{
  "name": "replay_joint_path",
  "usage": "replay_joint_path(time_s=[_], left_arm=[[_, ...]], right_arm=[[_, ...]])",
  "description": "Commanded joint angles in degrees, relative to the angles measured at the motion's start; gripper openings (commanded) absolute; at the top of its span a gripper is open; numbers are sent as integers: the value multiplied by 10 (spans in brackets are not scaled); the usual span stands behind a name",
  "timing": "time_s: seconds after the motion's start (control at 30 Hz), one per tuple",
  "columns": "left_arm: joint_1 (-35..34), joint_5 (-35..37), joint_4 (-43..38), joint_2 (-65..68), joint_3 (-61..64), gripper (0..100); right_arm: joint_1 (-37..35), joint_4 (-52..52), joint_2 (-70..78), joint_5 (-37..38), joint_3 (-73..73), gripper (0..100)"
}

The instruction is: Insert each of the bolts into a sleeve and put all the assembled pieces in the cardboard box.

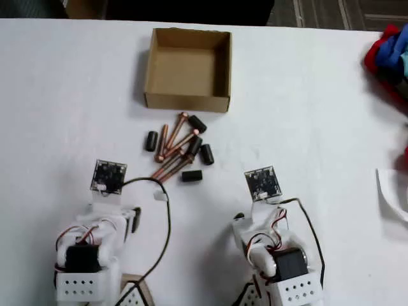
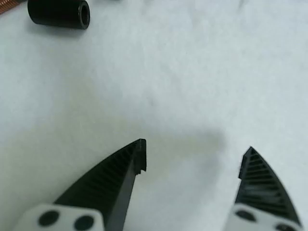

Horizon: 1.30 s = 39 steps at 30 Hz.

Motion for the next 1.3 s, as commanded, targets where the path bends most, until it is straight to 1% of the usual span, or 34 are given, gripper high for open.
replay_joint_path(time_s=[0.0,0.9,1.07,1.27], left_arm=[[0,-3,3,-3,13,230],[0,-3,3,-3,13,230],[0,-3,3,-3,13,230],[0,-3,3,-3,13,230]], right_arm=[[5,-8,-1,-2,6,305],[4,-8,-1,-5,6,305],[-47,-8,-1,-4,6,305],[-89,-8,-1,-5,6,305]])
